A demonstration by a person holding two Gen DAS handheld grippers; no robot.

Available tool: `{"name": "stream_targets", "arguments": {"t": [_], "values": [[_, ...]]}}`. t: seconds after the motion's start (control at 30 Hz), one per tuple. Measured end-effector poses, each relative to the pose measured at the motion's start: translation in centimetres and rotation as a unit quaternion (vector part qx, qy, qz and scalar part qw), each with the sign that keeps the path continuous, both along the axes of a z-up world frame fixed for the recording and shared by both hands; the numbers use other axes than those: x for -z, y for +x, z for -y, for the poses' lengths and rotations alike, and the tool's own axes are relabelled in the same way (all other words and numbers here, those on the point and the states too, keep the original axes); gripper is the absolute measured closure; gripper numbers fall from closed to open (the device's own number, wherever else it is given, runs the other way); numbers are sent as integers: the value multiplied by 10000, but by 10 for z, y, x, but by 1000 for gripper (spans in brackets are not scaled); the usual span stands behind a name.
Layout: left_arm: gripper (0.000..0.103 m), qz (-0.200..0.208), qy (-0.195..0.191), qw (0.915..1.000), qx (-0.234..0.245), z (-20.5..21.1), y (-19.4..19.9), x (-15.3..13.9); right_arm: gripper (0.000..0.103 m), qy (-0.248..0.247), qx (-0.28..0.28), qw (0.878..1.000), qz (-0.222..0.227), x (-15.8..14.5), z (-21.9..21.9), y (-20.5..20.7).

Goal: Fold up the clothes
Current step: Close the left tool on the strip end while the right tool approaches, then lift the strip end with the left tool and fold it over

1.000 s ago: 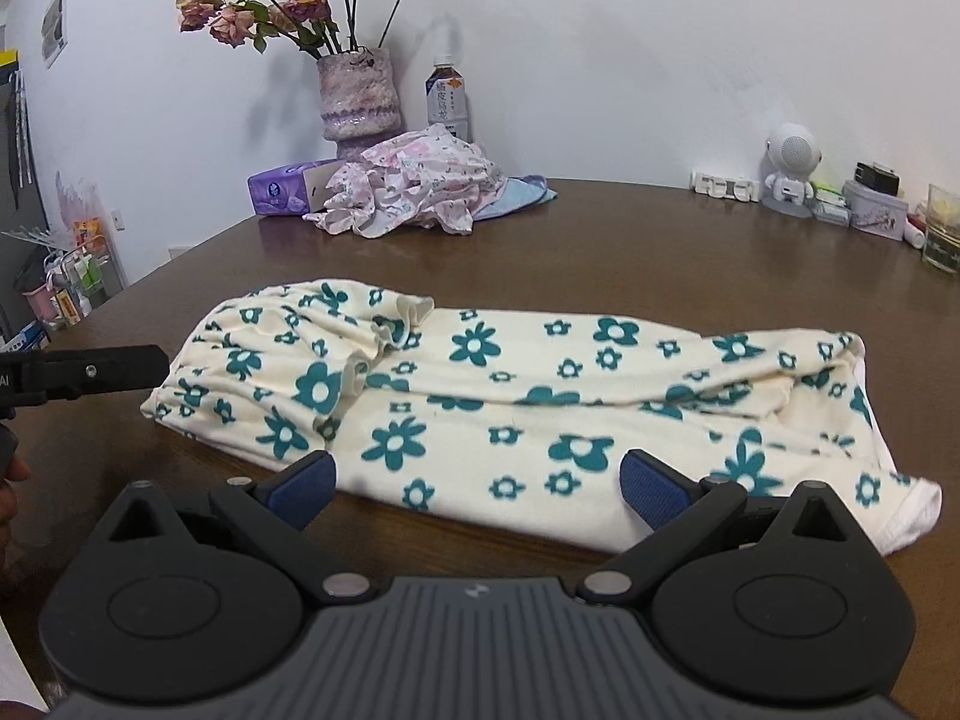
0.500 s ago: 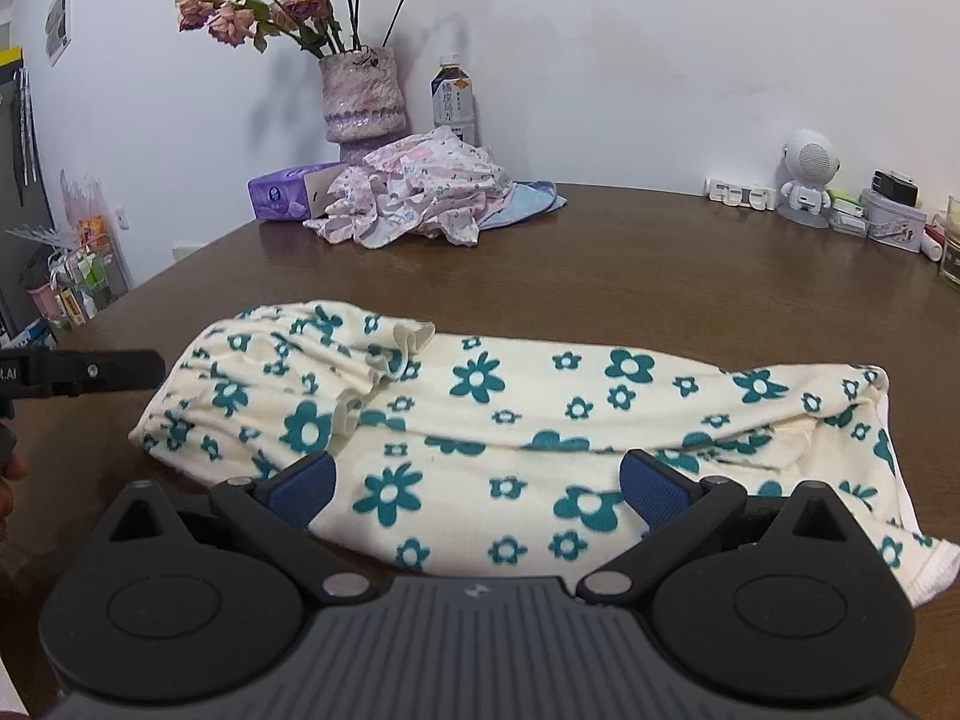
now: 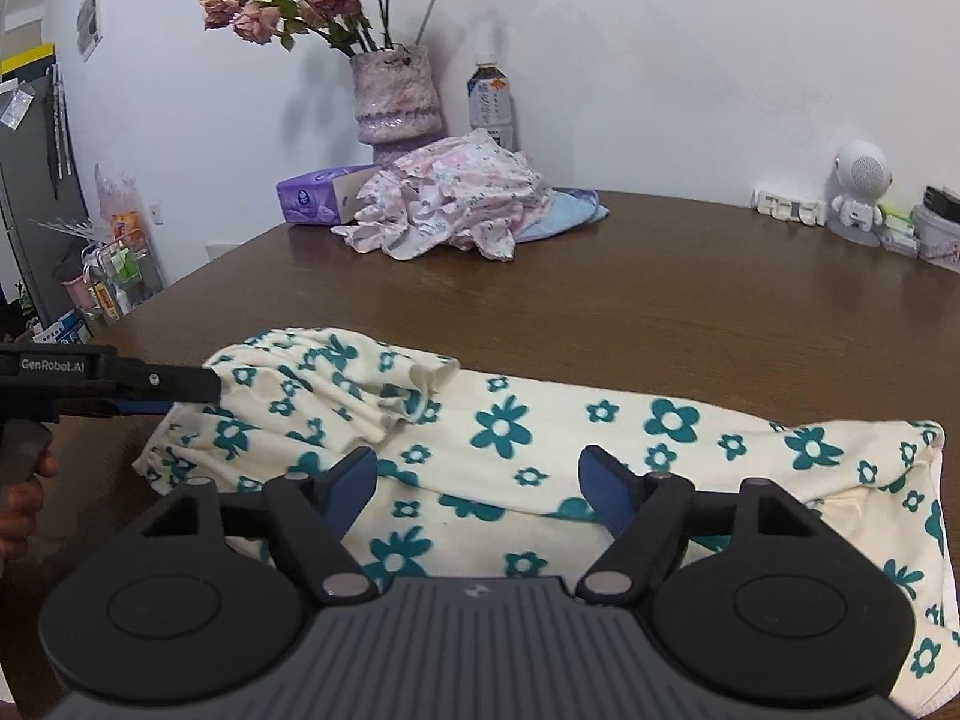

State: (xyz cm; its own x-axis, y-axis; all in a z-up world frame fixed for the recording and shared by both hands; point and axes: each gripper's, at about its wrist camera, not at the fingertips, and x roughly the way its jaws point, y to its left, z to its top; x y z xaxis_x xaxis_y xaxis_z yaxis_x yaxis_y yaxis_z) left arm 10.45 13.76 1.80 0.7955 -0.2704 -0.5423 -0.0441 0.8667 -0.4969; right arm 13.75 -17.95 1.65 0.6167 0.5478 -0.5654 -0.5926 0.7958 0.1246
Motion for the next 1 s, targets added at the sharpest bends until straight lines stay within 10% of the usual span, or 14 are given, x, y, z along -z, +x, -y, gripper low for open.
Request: {"name": "stream_targets", "arguments": {"t": [0.43, 0.77, 1.0], "values": [[63, -218, -83, 9996, -135, 6, 7, -1, 28, -220, -115, 9997, -9, 6, 19, 6], [73, 69, 1518, 9884, 1, 47, 8, -22, 27, -148, 36, 9999, 4, 7, 33, 2], [74, 378, 2803, 9588, 275, 82, 6, -39, 27, -94, -16, 9999, 58, 5, 40, 0]]}}
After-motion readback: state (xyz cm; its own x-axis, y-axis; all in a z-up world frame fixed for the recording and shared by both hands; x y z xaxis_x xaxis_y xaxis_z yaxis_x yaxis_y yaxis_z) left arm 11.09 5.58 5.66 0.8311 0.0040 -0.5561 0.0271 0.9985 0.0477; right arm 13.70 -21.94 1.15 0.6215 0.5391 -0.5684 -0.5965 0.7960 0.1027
